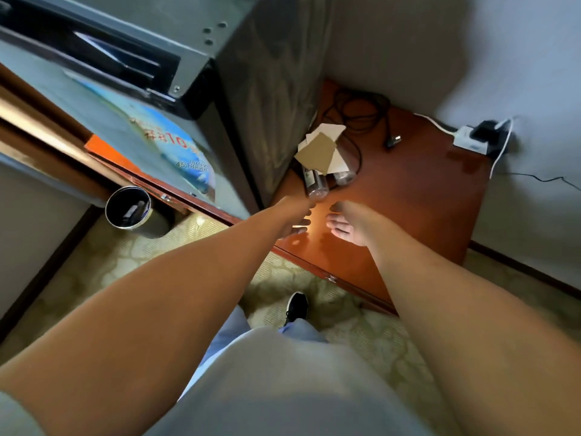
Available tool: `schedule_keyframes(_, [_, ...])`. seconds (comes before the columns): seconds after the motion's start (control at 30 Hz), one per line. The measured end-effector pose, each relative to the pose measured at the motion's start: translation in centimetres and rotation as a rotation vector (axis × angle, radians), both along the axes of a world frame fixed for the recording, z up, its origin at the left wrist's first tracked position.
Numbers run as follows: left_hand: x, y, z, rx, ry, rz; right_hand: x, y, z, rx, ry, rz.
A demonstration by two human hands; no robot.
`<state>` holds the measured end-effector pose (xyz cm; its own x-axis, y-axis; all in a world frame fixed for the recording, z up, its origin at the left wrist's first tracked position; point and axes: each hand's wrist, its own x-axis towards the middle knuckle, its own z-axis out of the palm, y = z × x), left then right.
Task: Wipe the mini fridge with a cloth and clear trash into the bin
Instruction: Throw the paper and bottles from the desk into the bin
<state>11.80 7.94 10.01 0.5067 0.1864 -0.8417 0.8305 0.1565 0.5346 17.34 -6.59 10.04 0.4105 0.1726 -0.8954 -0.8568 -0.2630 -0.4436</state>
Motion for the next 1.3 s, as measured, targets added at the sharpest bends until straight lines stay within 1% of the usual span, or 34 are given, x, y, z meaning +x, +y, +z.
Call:
schedule_keyframes(0.13, [2.4,0.4,-0.8,0.013,0.002,0.049,2.5,0.4,0.3,0.100,0.039,-0.168])
schedule_keyframes(0.2, [3.7,0.5,-1.5,0.043,0.003,0.100,4.0,1.0,-0.2,0.098,0.010,-0.210])
schedule_keyframes(0.3, [5.8,0.4,-2.5,0.110,-0.016,0.160,6.4,2.1,-1.3,0.024,-0.071,-0.205])
schedule_keyframes(0.47, [9.3,0.0,-4.3,0.164,-0.016,0.229,9.9,2.8,-3.7,-0.126,-0.258,0.002])
schedule_keyframes(0.53, [10.7,-0.2,-5.1,0.135,0.009,0.271,11.0,3.0,-4.8,-0.152,-0.258,0.026])
schedule_keyframes(0.63, [12.6,0.1,-6.8,0.132,0.077,0.393,12.1,3.3,-6.6,-0.125,-0.205,-0.024])
schedule_keyframes(0.7, [13.5,0.3,-7.8,0.141,0.121,0.414,12.7,3.5,-7.4,-0.117,-0.200,-0.014])
schedule_keyframes(0.77, [14.4,0.4,-8.8,0.158,0.127,0.431,13.0,3.9,-7.9,-0.067,-0.166,-0.050])
schedule_keyframes(0.87, [15.3,0.8,-9.2,0.208,0.134,0.424,13.2,4.6,-8.4,-0.069,-0.161,-0.037])
schedule_keyframes(1.0, [15.8,1.8,-9.4,0.267,0.089,0.317,13.2,5.7,-8.6,-0.078,-0.188,-0.014])
schedule_keyframes(1.13, [15.3,1.7,-9.6,0.345,0.097,0.324,13.1,5.8,-8.8,-0.084,-0.219,0.000])
schedule_keyframes(1.3, [14.4,2.2,-8.2,0.464,0.098,0.161,12.5,5.4,-7.8,-0.087,-0.271,-0.004])
